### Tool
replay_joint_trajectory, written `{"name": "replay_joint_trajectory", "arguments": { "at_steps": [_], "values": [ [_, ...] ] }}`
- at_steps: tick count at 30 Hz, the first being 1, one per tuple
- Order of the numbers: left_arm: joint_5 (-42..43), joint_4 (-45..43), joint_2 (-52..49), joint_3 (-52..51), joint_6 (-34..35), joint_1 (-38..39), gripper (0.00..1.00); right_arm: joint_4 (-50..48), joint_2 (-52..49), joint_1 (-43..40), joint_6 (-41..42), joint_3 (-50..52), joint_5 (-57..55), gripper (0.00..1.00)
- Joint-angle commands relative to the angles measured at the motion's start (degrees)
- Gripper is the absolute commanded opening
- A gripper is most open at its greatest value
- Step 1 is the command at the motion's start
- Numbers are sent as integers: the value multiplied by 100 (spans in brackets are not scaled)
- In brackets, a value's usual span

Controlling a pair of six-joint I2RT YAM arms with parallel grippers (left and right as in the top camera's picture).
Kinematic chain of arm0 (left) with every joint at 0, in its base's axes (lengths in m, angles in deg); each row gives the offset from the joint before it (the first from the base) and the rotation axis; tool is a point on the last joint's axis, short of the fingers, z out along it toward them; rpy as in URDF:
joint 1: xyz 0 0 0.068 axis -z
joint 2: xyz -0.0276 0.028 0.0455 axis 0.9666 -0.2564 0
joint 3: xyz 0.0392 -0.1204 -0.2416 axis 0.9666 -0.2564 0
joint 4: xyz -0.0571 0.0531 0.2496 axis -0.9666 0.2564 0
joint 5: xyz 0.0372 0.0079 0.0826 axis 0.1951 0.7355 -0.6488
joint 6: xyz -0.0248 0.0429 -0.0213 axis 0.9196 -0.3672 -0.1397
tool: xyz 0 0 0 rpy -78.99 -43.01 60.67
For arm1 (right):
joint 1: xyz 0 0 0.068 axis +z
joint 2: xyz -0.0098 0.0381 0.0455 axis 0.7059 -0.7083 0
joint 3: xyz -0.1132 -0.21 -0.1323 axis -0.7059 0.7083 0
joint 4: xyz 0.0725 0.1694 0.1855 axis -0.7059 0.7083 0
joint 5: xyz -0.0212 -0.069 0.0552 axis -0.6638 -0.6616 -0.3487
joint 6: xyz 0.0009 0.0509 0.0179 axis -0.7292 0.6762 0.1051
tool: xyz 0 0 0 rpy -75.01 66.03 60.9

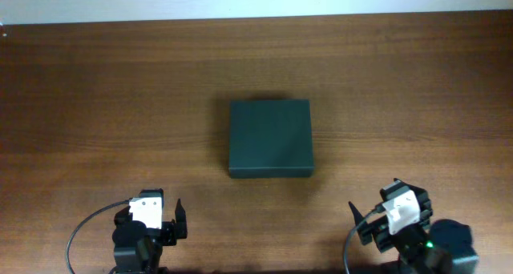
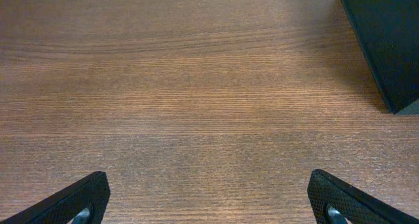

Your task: Pack container

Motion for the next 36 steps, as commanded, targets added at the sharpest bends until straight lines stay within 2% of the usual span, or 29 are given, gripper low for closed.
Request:
{"name": "replay_joint_trajectory", "arguments": {
  "at_steps": [1,6,12,17,36],
  "values": [
    [83,-13,55,-48,-111,-33,99,-317,389,-162,50,634,-177,99],
    [83,-13,55,-48,-111,-33,99,-562,822,-413,63,1340,-175,99],
    [83,-13,55,-48,-111,-33,99,-625,817,-673,116,1751,-177,99],
    [83,-13,55,-48,-111,-33,99,-625,817,-708,769,2079,-177,99],
    [83,-13,55,-48,-111,-33,99,-645,815,-708,824,2085,-179,99]
  ]
}}
